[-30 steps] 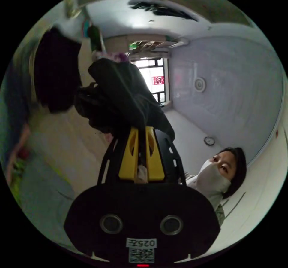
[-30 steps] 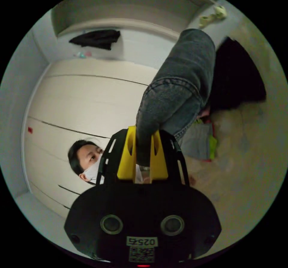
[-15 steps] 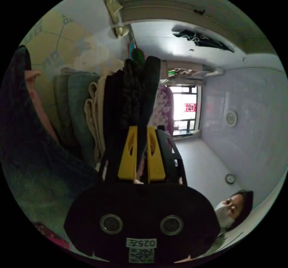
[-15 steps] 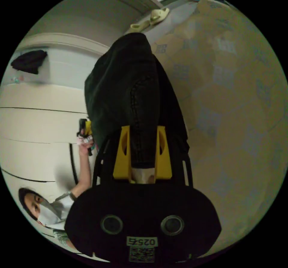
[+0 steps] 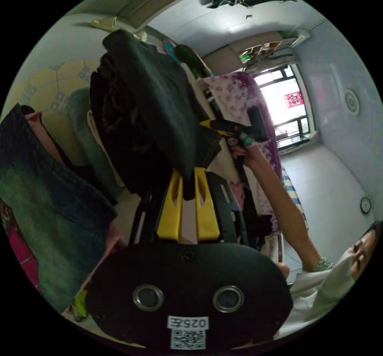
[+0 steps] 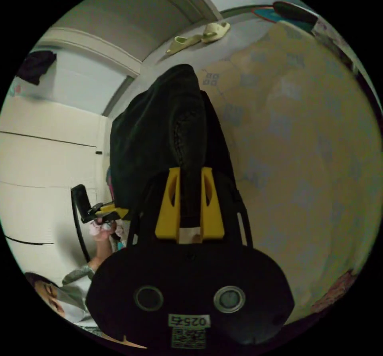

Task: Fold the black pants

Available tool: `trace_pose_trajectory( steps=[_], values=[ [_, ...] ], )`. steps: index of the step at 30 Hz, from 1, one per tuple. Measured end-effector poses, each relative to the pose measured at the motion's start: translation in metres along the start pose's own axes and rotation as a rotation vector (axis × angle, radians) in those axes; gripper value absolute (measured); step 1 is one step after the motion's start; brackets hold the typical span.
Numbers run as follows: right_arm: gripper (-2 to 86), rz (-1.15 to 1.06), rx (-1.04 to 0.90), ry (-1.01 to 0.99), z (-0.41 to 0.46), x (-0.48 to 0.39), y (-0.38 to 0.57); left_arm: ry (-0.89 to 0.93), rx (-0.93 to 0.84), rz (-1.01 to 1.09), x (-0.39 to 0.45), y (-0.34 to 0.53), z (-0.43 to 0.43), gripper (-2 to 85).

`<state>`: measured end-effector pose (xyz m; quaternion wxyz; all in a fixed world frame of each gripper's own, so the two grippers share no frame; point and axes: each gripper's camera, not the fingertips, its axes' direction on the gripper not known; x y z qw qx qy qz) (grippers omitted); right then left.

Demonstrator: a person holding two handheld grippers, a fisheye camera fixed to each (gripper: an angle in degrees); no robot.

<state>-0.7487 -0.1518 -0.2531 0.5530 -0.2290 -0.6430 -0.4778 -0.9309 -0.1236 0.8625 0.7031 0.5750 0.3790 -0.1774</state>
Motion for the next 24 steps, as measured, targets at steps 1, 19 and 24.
trace_pose_trajectory(
  steps=[1,19,24],
  values=[
    [9.4,0.029,-0.03,0.003,0.001,-0.004,0.006,-0.073,-0.028,0.014,0.005,0.005,0.01,0.8],
    [-0.7,-0.254,1.431,1.025,-0.333,-0.227,0.773,0.102,0.731,0.976,0.272,0.346,0.053,-0.5],
    [2.3,0.258,1.45,1.123,-0.358,-0.205,0.935,0.419,0.34,0.959,0.35,0.33,0.221,2.5]
  ],
)
